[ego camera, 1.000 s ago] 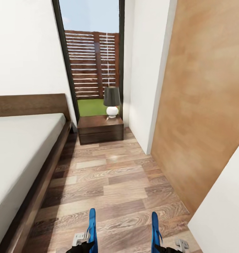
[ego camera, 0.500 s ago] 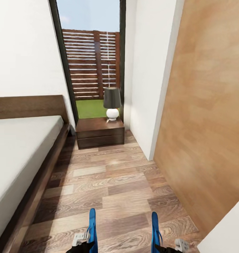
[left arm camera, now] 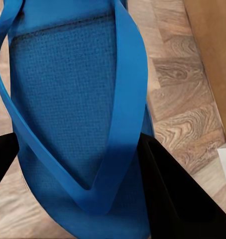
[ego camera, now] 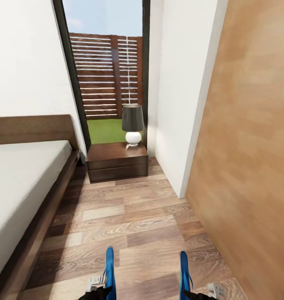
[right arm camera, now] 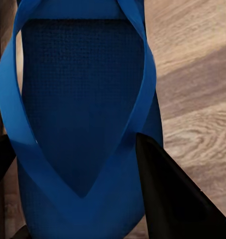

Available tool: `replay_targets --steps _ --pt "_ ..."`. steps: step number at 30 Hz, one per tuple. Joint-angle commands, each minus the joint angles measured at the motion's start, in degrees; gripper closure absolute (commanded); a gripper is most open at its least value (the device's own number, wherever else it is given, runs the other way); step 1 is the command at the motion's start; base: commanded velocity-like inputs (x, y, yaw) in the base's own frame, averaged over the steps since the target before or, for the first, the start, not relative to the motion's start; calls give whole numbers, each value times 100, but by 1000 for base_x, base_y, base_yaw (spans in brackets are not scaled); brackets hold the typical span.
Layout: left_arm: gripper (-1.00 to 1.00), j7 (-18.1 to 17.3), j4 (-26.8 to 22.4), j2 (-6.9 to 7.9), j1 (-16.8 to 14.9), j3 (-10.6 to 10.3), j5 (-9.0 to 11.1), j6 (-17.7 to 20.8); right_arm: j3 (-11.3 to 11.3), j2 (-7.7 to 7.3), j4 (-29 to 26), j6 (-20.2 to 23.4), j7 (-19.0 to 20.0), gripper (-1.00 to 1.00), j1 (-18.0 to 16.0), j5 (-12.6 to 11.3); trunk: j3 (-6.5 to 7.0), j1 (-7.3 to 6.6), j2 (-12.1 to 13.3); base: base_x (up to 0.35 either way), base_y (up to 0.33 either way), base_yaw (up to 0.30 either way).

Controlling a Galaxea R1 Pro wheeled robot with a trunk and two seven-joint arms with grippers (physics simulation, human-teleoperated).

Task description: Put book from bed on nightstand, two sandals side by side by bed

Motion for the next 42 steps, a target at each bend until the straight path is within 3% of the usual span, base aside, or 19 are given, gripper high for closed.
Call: replay_targets --steps 1,32,42 --pt "100 -8 4 3 -4 -44 19 -46 -24 0 5 1 10 100 -4 -8 -5 2 -2 331 0 0" --pt "100 1 4 3 -4 -44 25 -45 -24 0 5 1 10 100 -4 -9 -5 2 -2 330 -24 0" --pt "100 197 4 3 -5 -44 28 -45 -24 5 5 1 10 100 -4 -6 -5 2 -2 330 -75 0"
